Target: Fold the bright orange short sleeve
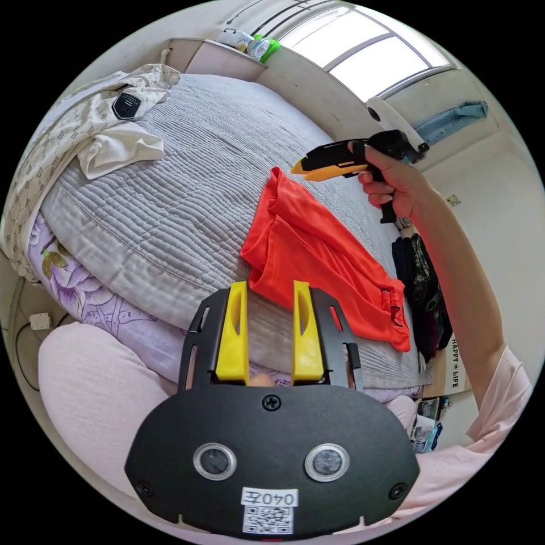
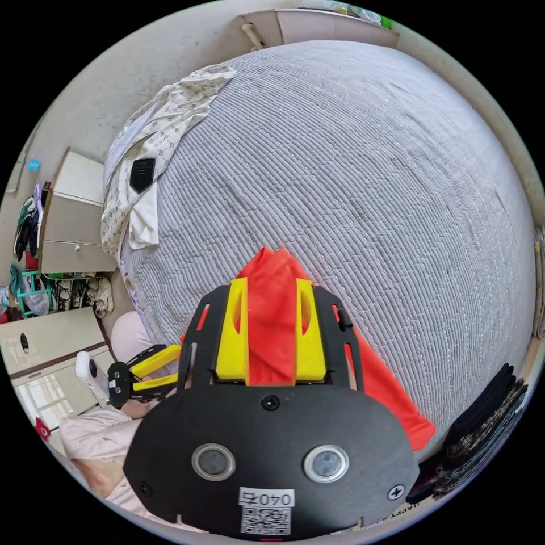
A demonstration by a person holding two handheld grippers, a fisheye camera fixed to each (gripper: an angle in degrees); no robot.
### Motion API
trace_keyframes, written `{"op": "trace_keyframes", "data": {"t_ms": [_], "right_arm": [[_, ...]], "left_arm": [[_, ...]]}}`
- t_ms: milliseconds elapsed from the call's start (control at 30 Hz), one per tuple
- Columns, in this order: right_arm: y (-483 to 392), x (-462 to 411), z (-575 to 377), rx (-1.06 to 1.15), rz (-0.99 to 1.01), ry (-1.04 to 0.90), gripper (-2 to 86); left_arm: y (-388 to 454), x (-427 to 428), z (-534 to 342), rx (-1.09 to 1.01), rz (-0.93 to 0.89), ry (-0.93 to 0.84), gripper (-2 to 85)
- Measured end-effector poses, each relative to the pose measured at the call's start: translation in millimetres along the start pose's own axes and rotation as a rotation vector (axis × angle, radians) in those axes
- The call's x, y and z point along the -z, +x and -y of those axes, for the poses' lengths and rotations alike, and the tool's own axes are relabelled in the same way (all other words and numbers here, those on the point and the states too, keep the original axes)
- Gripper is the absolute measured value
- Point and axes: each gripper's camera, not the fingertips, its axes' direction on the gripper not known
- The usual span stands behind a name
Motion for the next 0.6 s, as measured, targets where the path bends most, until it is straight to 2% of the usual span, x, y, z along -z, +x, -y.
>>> {"op": "trace_keyframes", "data": {"t_ms": [133, 367, 433, 500, 600], "right_arm": [[3.4, -5.5, 29.6, -0.046, 0.068, -0.061, 12.5], [-10.6, -29.7, 58.6, -0.105, -0.072, -0.193, 12.4], [-18.1, -28.2, 58.5, -0.093, -0.12, -0.199, 9.1], [-24.5, -20.7, 53.5, -0.06, -0.171, -0.187, 1.8], [-23.8, -1.7, 34.7, -0.029, -0.221, -0.135, -0.2]], "left_arm": [[-2.9, -5.8, -0.5, 0.017, -0.008, 0.003, 5.9], [9.9, -20.3, -18.7, -0.014, 0.082, 0.029, 1.1], [18.3, -19.9, -27.9, -0.067, 0.086, 0.06, -0.1], [32.2, -18.5, -39.9, -0.137, 0.091, 0.086, -0.7], [50.5, -22.2, -52.9, -0.211, 0.134, 0.102, -0.8]]}}
